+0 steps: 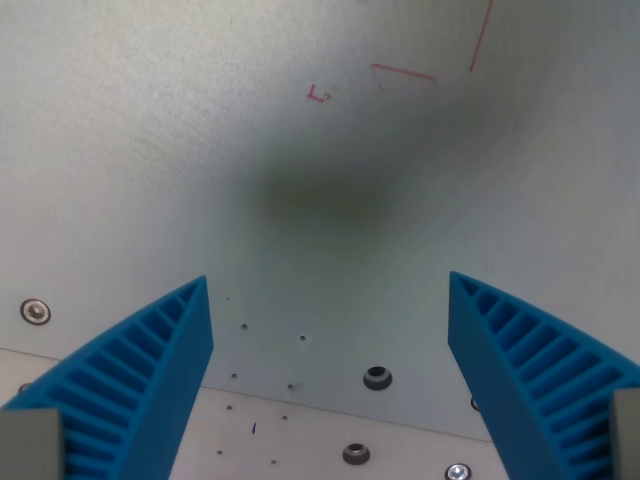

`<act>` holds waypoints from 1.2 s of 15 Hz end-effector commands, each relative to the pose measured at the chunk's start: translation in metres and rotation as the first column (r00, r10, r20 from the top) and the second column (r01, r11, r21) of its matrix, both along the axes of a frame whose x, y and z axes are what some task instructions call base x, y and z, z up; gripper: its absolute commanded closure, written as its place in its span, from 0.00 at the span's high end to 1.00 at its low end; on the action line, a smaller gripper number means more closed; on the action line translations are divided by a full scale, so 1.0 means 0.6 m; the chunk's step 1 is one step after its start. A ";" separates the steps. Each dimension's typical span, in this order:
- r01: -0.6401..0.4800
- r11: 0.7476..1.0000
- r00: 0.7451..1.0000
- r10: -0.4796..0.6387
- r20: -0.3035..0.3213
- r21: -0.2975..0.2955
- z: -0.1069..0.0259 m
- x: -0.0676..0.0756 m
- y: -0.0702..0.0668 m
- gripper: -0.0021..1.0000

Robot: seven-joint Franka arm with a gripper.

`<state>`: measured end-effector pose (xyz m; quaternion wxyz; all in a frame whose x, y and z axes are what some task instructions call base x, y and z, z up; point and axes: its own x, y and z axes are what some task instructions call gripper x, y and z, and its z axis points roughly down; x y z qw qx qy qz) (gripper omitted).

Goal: Move in gripper positive x

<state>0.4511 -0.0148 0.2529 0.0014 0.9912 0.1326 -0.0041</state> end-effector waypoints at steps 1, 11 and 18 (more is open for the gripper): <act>0.000 1.000 1.000 0.000 0.003 0.000 0.002 0.008 0.002 1.00; 0.000 1.000 1.000 0.000 0.003 0.000 0.001 0.089 0.024 1.00; 0.000 1.000 1.000 0.000 0.003 0.000 0.001 0.145 0.039 1.00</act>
